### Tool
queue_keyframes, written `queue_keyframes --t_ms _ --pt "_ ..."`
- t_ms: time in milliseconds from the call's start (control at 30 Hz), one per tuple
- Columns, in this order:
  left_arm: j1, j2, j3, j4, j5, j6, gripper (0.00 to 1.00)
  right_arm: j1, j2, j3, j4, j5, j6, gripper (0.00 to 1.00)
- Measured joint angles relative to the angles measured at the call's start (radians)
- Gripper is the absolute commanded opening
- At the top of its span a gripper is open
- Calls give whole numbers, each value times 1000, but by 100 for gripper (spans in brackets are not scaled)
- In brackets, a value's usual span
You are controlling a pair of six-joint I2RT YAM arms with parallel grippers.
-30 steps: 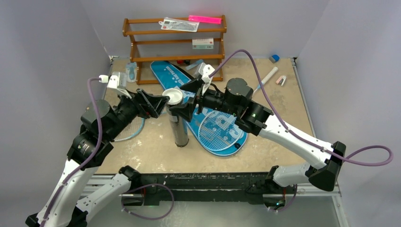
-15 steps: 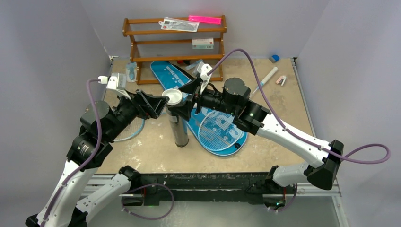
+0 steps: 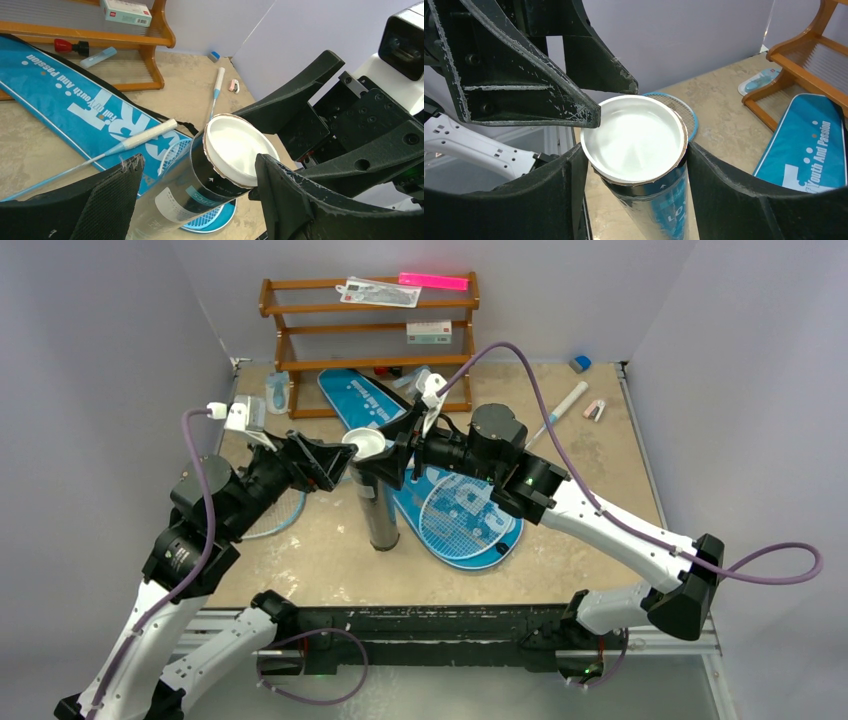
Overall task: Pack up the badminton gear
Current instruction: Close the lid on the shuttle tube.
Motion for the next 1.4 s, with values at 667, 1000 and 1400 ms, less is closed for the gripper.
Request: queue_keyframes --t_ms 667,1000,1400 --pt "0 -12 -34 35 3 -24 78 1 -10 0 -15 -13 15 99" --pt "0 -17 -39 39 3 -30 78 1 -96 -1 17 76 46 87" --pt "0 -27 -55 52 4 -32 77 1 -41 5 -22 118 68 81"
